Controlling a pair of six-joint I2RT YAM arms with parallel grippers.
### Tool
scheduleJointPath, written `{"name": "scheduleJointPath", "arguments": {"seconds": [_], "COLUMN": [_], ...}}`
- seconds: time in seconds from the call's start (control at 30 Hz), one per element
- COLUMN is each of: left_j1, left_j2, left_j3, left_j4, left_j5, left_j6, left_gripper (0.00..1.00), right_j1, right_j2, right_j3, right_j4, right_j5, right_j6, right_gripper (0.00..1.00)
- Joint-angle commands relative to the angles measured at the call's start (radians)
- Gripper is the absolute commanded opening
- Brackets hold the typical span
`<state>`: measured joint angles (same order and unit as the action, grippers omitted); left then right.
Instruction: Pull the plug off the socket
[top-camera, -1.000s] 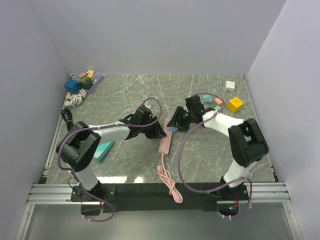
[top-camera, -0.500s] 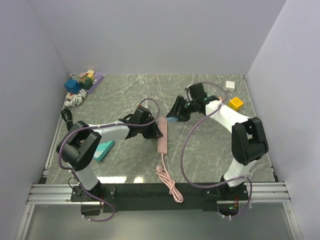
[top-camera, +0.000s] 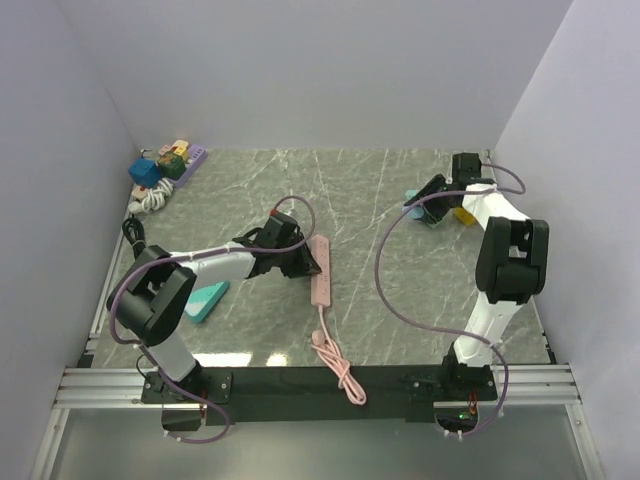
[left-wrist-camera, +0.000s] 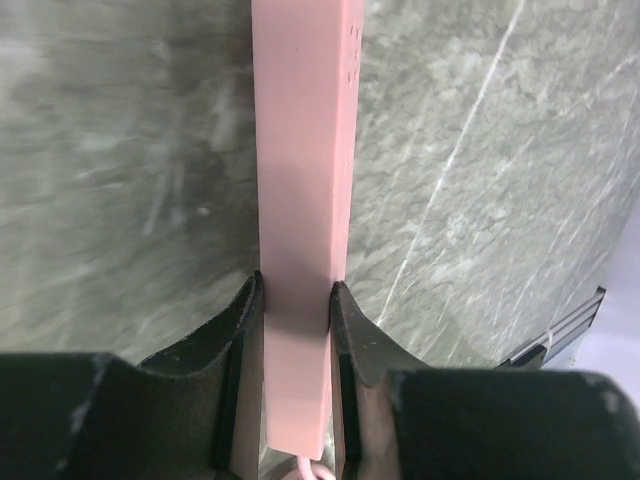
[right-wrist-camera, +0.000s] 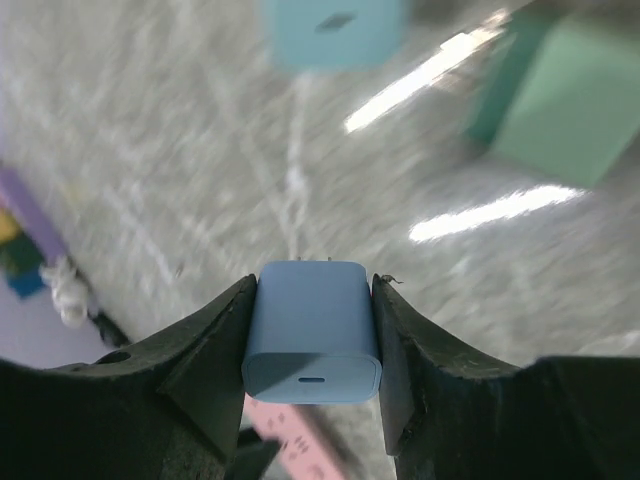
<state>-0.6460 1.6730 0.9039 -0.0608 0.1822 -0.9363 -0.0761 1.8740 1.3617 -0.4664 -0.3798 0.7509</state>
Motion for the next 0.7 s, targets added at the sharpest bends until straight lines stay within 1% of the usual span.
{"name": "scheduleJointPath", "arguments": {"seconds": [0.0, 0.07, 0.1, 0.13, 0.17, 0.23, 0.27, 0.3, 0.37, 0.4, 0.43, 0.5, 0.53, 0.57, 0.63, 0.67], "left_j1": [0.038, 0.068, 0.081, 0.095, 0.129, 0.164, 0.204, 0.224, 0.285, 0.307, 0.328, 0.400, 0.426, 0.481, 0.538, 0.599], "left_j2": [-0.065, -0.094, -0.105, -0.128, -0.140, -0.183, -0.199, -0.217, -0.274, -0.297, -0.344, -0.393, -0.439, -0.461, -0.518, -0.533], "left_j3": [-0.005, -0.008, -0.013, -0.016, -0.025, -0.036, -0.049, -0.056, -0.066, -0.068, -0.071, -0.082, -0.085, -0.089, -0.097, -0.106], "left_j4": [-0.025, -0.042, -0.048, -0.057, -0.072, -0.089, -0.099, -0.121, -0.152, -0.169, -0.198, -0.223, -0.249, -0.263, -0.292, -0.322], "left_j5": [-0.044, -0.046, -0.049, -0.050, -0.056, -0.065, -0.073, -0.084, -0.119, -0.134, -0.165, -0.179, -0.179, -0.206, -0.220, -0.237], "left_j6": [0.025, 0.031, 0.037, 0.039, 0.045, 0.048, 0.050, 0.048, 0.048, 0.044, 0.039, 0.028, 0.024, 0.019, 0.014, 0.014], "left_gripper": [0.01, 0.00, 0.00, 0.01, 0.01, 0.01, 0.01, 0.01, 0.01, 0.00, 0.01, 0.00, 0.00, 0.00, 0.00, 0.00], "right_j1": [-0.025, -0.057, -0.065, -0.076, -0.094, -0.106, -0.114, -0.116, -0.117, -0.119, -0.117, -0.117, -0.119, -0.119, -0.117, -0.117], "right_j2": [0.056, 0.091, 0.099, 0.111, 0.119, 0.154, 0.160, 0.166, 0.156, 0.148, 0.128, 0.099, 0.055, 0.033, -0.039, -0.068], "right_j3": [0.066, 0.076, 0.080, 0.082, 0.083, 0.121, 0.137, 0.146, 0.165, 0.163, 0.166, 0.142, 0.129, 0.116, 0.070, 0.051], "right_j4": [-0.021, -0.025, -0.025, -0.018, -0.012, -0.029, -0.034, -0.044, -0.048, -0.040, -0.043, -0.041, -0.037, -0.035, -0.038, -0.035], "right_j5": [0.061, 0.074, 0.085, 0.088, 0.084, 0.067, 0.061, 0.056, 0.024, 0.015, 0.009, -0.004, -0.004, -0.001, 0.001, -0.001], "right_j6": [0.042, 0.062, 0.067, 0.077, 0.082, 0.077, 0.073, 0.065, 0.058, 0.054, 0.054, 0.057, 0.059, 0.061, 0.059, 0.057], "right_gripper": [0.00, 0.02, 0.15, 0.20, 0.34, 0.50, 0.56, 0.69, 0.79, 0.89, 0.91, 0.93, 0.93, 0.94, 0.95, 0.95]}}
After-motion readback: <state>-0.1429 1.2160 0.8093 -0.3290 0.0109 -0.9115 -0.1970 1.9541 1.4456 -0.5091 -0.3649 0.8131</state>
